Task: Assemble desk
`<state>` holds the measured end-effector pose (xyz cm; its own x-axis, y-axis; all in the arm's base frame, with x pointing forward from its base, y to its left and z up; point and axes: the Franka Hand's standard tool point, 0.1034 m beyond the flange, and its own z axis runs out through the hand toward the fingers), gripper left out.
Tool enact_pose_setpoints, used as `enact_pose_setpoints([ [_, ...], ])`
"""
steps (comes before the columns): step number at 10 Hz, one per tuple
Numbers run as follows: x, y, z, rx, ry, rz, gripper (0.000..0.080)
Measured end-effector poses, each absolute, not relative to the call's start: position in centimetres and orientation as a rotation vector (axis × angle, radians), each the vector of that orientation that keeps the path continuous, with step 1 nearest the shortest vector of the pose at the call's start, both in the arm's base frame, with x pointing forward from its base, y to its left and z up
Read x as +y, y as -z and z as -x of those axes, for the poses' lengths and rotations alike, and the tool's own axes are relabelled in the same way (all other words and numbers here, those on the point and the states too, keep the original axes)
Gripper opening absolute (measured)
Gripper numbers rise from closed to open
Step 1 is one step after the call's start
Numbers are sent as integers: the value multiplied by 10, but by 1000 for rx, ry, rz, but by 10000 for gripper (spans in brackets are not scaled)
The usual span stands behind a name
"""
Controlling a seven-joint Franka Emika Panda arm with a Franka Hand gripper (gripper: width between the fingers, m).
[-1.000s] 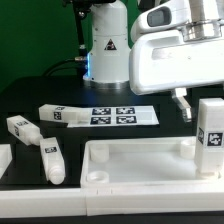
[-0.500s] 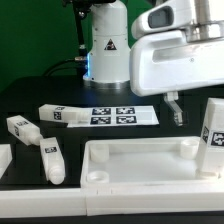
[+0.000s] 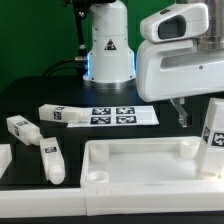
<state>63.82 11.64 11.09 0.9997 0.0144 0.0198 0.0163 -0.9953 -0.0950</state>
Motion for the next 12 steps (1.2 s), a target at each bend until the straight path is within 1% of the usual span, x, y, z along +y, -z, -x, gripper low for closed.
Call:
enact_pose_setpoints([
  [1, 116, -111, -638, -24, 29, 3046, 480],
  [2, 117, -111, -638, 56, 25, 3042, 480],
  [3, 113, -111, -639, 197, 19, 3041, 294],
  [5, 113, -110, -638, 345, 11, 3027, 294],
  [6, 113, -109, -638, 523, 7, 3001, 293],
  [8, 115, -108, -636, 992, -3, 2879, 293],
  [10, 117, -108, -637, 1478, -64, 2596, 293],
  [12, 117, -107, -637, 1611, -86, 2501, 293],
])
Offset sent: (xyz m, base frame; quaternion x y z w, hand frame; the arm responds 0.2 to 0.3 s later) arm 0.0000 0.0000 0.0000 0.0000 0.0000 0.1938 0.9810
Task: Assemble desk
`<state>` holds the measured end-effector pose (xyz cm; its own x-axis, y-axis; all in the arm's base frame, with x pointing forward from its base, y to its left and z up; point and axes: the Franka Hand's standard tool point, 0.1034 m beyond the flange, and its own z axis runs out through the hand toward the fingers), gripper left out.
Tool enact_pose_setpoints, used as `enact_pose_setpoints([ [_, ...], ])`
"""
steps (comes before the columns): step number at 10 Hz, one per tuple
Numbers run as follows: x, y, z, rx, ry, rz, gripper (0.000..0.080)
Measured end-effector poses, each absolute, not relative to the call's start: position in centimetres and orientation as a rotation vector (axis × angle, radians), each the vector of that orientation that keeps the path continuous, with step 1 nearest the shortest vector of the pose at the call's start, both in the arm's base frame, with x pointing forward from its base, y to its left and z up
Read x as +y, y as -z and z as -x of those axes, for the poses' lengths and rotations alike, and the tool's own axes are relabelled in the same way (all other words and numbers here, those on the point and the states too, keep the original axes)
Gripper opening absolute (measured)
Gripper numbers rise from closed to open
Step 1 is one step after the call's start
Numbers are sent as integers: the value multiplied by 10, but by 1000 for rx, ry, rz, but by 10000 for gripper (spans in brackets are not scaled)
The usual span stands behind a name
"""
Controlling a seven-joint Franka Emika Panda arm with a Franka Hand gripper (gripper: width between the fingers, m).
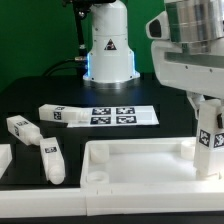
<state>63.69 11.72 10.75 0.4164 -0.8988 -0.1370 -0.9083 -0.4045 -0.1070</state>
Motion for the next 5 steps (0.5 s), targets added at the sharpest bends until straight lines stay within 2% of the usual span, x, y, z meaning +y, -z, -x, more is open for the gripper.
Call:
enact_pose_setpoints([
  [1, 118, -107, -637, 1628, -90, 2488, 369],
  [2, 118, -107, -637, 1526, -77, 2555, 369],
  [3, 119, -109, -638, 1299, -45, 2677, 538],
  [4, 113, -112, -642, 1033, 6, 2781, 625],
  [5, 111, -115, -642, 829, 25, 2851, 625],
])
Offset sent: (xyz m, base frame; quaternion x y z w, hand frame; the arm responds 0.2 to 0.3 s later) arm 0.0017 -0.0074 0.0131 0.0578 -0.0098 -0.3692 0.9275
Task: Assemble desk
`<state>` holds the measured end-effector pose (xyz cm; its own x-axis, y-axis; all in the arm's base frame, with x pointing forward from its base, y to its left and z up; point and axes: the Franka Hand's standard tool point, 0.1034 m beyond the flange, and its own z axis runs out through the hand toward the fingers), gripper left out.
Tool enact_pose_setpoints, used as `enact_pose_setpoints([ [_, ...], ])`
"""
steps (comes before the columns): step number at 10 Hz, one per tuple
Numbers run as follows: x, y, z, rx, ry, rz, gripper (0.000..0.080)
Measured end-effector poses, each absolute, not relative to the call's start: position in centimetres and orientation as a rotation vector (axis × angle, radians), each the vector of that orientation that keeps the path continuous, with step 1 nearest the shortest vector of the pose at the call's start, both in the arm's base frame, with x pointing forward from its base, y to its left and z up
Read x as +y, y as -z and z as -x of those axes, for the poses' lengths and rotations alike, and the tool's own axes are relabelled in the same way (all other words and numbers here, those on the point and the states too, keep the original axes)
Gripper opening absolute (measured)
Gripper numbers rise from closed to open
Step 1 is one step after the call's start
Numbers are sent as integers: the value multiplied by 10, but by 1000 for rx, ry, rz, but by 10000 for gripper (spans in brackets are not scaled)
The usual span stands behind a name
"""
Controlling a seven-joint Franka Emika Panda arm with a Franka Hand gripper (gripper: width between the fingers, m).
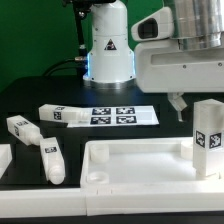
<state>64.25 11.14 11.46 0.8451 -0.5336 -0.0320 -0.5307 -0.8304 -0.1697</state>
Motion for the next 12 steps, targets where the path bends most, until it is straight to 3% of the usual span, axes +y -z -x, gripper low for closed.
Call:
enact_pose_setpoints([
  [4, 114, -115, -641, 445, 56, 2940, 649],
  [5, 111, -118, -641, -45, 79, 3021, 649],
  [6, 112, -119, -643, -138, 90, 3024, 649],
  [7, 112, -118, -642, -47, 84, 3021, 621],
  [8, 112, -118, -642, 9, 81, 3019, 489],
  [9, 113, -118, -642, 105, 75, 3016, 489],
  [10, 113, -118, -643, 237, 71, 3007, 354],
  [11, 111, -118, -643, 401, 68, 2994, 295],
  [12, 110, -118, -643, 668, 55, 2947, 295],
])
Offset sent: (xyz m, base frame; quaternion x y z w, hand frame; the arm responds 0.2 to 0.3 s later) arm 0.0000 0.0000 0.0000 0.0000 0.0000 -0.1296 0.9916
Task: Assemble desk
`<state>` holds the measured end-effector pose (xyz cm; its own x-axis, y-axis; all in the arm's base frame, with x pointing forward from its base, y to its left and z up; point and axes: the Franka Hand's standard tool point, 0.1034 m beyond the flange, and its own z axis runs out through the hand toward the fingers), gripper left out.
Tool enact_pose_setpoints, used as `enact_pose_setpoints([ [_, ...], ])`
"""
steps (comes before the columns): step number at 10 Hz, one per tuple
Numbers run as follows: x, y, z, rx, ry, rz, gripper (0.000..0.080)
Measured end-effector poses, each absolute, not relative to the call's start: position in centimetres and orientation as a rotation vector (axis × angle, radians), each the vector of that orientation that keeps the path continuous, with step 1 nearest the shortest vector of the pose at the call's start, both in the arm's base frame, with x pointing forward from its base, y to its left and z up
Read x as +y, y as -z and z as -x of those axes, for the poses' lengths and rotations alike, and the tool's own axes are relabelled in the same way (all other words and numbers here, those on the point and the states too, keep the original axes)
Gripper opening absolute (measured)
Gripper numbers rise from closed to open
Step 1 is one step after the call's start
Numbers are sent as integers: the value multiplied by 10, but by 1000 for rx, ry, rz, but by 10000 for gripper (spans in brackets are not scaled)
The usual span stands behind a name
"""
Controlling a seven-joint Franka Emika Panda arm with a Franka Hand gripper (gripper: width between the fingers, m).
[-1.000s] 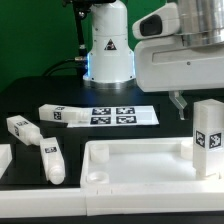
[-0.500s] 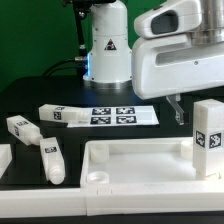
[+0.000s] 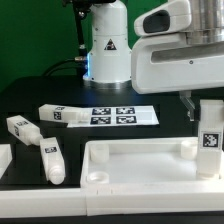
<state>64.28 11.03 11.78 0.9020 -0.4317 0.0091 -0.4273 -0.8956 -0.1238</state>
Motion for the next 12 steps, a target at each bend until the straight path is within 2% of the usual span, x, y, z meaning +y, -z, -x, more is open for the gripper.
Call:
enact_pose_setpoints([
  [2, 111, -117, -640, 1197, 65, 2782, 295],
  [6, 109, -117, -641, 1466, 31, 2642, 295],
  [8, 108, -115, -638, 1917, 27, 2270, 295],
  [11, 108, -115, -637, 1903, 34, 2275, 298],
  [12, 107, -115, -637, 1811, 48, 2352, 508],
])
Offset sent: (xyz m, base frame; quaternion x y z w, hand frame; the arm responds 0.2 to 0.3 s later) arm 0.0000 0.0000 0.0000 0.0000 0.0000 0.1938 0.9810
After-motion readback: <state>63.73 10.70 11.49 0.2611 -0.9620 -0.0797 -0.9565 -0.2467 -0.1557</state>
